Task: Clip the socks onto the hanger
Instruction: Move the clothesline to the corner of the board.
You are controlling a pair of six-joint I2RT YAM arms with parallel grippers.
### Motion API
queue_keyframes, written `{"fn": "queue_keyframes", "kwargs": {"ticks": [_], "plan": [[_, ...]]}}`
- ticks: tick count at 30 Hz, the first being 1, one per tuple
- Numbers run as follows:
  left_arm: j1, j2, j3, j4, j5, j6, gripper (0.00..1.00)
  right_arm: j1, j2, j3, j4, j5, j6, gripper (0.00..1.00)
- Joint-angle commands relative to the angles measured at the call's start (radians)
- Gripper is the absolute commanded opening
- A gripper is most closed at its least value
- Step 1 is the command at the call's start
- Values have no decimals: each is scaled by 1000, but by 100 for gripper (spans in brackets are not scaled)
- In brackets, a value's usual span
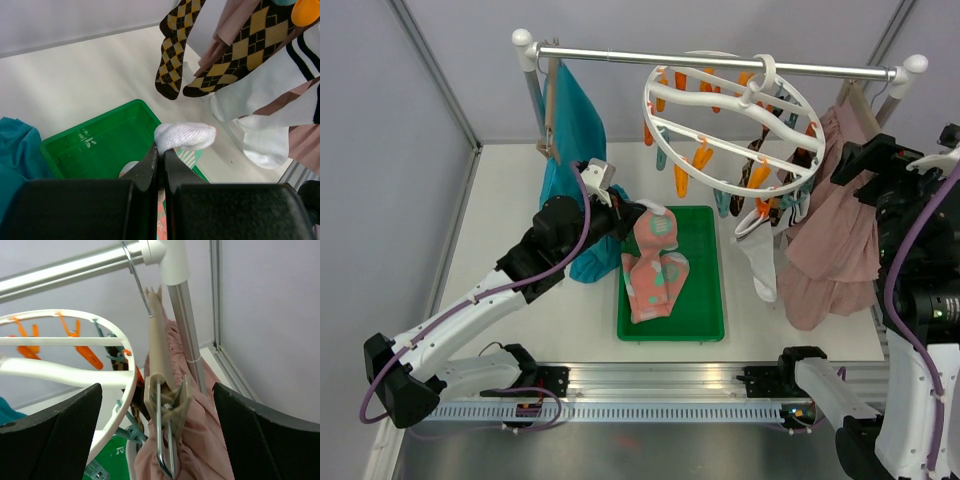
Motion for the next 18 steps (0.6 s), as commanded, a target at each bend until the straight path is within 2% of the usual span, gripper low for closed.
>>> {"fn": "queue_keyframes", "kwargs": {"ticks": [1, 9, 12, 13, 15, 16, 18], "plan": [[-1, -12, 9, 22, 6, 15, 2, 3, -26, 67, -58, -47, 18, 98], [-1, -10, 12, 22, 8, 13, 2, 1, -70, 150, -82, -132, 31, 98], [-1, -10, 12, 22, 10, 13, 2, 3, -80, 144, -67, -239, 40, 98], [-1, -10, 13, 22, 8, 15, 2, 3, -82, 146, -59, -377, 47, 98], [-1, -12, 15, 22, 5, 16, 2, 3, -59, 161, -44, -533, 79, 98], [-1, -10, 16, 22, 5, 16, 2, 3, -50, 158, -26, -689, 102, 97], [-1, -10, 16, 22, 3, 16, 2, 1, -42, 101, 75, -834, 197, 92]]}}
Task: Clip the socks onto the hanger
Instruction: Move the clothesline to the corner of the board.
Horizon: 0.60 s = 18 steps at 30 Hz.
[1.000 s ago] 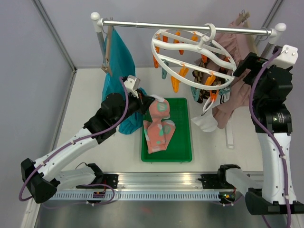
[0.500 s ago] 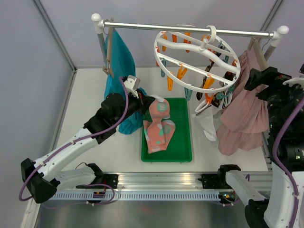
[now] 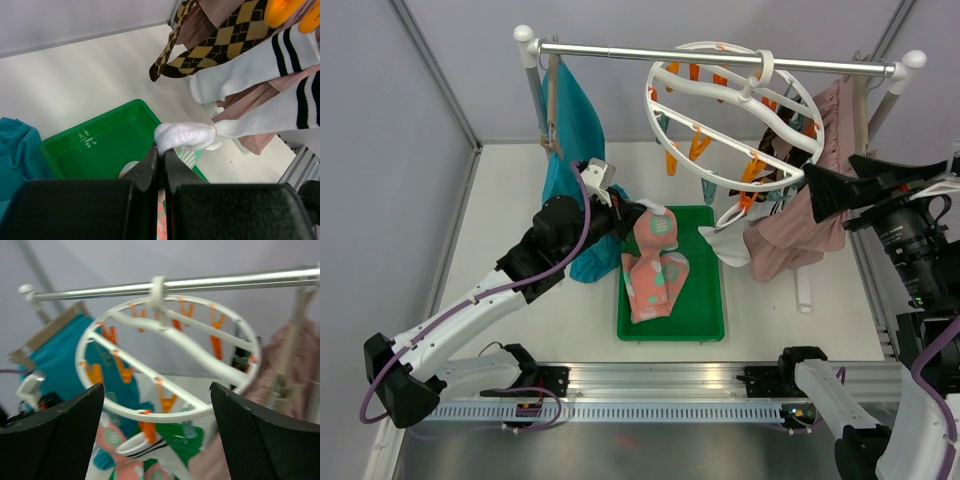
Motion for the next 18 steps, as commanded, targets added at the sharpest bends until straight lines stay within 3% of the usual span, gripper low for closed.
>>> {"fn": "queue_keyframes", "kwargs": {"ticks": [1, 6, 13, 18], "plan": [[-1, -9, 16, 22, 2, 16, 2, -6, 20, -56, 143, -395, 149, 92], [-1, 8, 27, 22, 2, 12, 2, -70, 11, -130, 300, -582, 291, 92], [-1, 31, 44, -2, 0, 8, 2, -104, 60, -110, 363, -604, 359, 92], [-1, 48, 58, -7, -10, 13, 2, -106, 164, 40, 418, -618, 427, 93]]}}
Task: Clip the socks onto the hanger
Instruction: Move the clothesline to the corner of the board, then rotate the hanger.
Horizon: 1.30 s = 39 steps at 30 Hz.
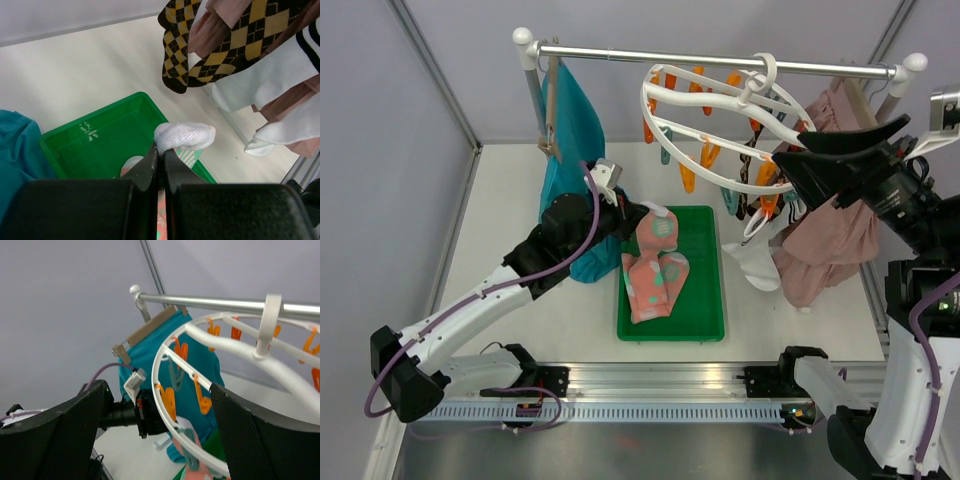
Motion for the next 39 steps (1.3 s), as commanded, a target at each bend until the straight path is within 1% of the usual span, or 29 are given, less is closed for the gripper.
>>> {"fn": "queue_keyframes", "kwargs": {"ticks": [1, 5, 8, 9, 10, 11, 12, 13, 14, 15, 16, 17, 18, 20, 21, 22, 23, 24, 28, 29, 30, 31, 32, 33, 34, 35, 36, 37, 39], "plan": [[-1, 10, 52, 7, -8, 12, 2, -7, 85, 119, 117, -43, 92, 93], [-1, 13, 54, 6, -17, 15, 2, -7, 169, 182, 208, -58, 185, 93], [-1, 15, 57, 6, -23, 20, 2, -2, 231, 213, 233, -53, 205, 93], [-1, 16, 55, 4, -25, 20, 2, 19, 248, 227, 226, -40, 187, 93], [-1, 18, 60, 4, -25, 21, 2, 39, 286, 279, 210, -24, 161, 93], [-1, 22, 63, 1, -25, 24, 2, 68, 315, 331, 116, 29, 126, 93], [0, 22, 66, -2, -26, 24, 2, 158, 384, 391, 57, 63, 38, 93], [-1, 24, 68, -3, -26, 29, 2, 208, 425, 517, 8, 100, -1, 94], [-1, 22, 69, -5, -31, 30, 2, 266, 467, 591, -94, 173, -34, 94], [-1, 21, 69, -5, -34, 33, 2, 362, 554, 667, -139, 199, -84, 94], [-1, 19, 69, -6, -37, 36, 2, 402, 593, 787, -174, 224, -101, 94], [-1, 19, 69, -8, -44, 40, 2, 441, 620, 823, -219, 249, -120, 94], [-1, 15, 68, -13, -48, 43, 2, 520, 645, 830, -222, 302, -137, 94], [-1, 10, 66, -16, -64, 52, 2, 597, 647, 776, -239, 367, -205, 94], [-1, 4, 65, -17, -69, 53, 2, 671, 641, 761, -253, 464, -235, 93], [-1, 2, 59, -17, -77, 58, 2, 709, 631, 721, -265, 506, -291, 93], [-1, -1, 55, -17, -80, 59, 2, 751, 616, 694, -262, 549, -311, 93], [-1, -2, 54, -20, -86, 63, 2, 828, 573, 663, -255, 624, -333, 93], [-1, -10, 42, -17, -91, 64, 2, 1007, 458, 430, -178, 774, -390, 92], [-1, -8, 42, -17, -91, 66, 2, 1080, 447, 399, -178, 813, -400, 91], [-1, -7, 39, -16, -91, 64, 2, 1122, 443, 340, -179, 918, -414, 90], [-1, -7, 39, -13, -94, 64, 2, 1165, 438, 309, -178, 977, -434, 89], [-1, -7, 39, -14, -95, 66, 2, 1256, 432, 284, -178, 1050, -463, 89], [-1, -7, 36, -14, -97, 66, 2, 1300, 424, 244, -176, 1110, -477, 88], [-1, -8, 34, -14, -104, 66, 2, 1340, 412, 220, -154, 1225, -486, 88], [-1, -8, 34, -16, -106, 66, 2, 1416, 382, 191, -132, 1267, -502, 88], [-1, -7, 29, -14, -110, 66, 2, 1449, 368, 134, -109, 1302, -502, 86], [-1, -5, 29, -10, -115, 64, 2, 1475, 357, 106, -65, 1403, -502, 82], [-1, 1, 28, -8, -117, 63, 2, 1553, 338, 16, -23, 1547, -517, 75]]}}
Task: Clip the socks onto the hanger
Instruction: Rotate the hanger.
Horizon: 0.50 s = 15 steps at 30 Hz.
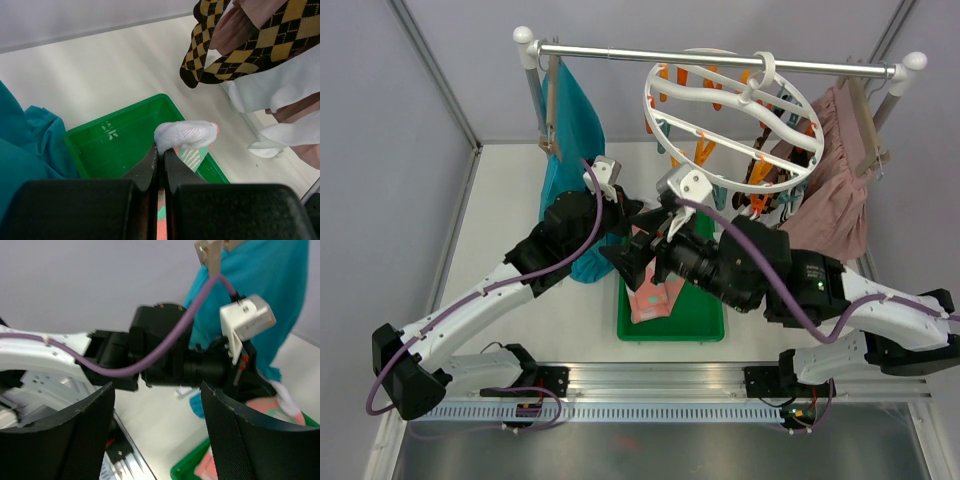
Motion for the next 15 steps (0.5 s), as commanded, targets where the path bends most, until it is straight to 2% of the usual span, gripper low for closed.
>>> {"fn": "queue_keyframes", "kwargs": {"ticks": [1, 2, 5, 6, 9, 13, 15], "plan": [[-1, -18, 1, 22, -23, 26, 2, 99, -46, -120, 155, 425, -68, 74], [-1, -16, 0, 23, -23, 26, 2, 131, -52, -151, 172, 564, -73, 73], [-1, -19, -2, 22, -23, 27, 2, 154, -74, -214, 188, 752, -38, 68], [0, -21, -2, 23, -25, 27, 2, 157, -84, -227, 174, 791, -3, 63], [0, -18, 0, 26, -22, 27, 2, 160, -121, -231, 126, 946, 52, 56], [0, -15, 3, 25, -3, 17, 2, 159, -128, -226, 88, 1047, 89, 58], [-1, -18, 8, 16, 0, 12, 2, 160, -102, -163, -19, 1121, 137, 59]]}}
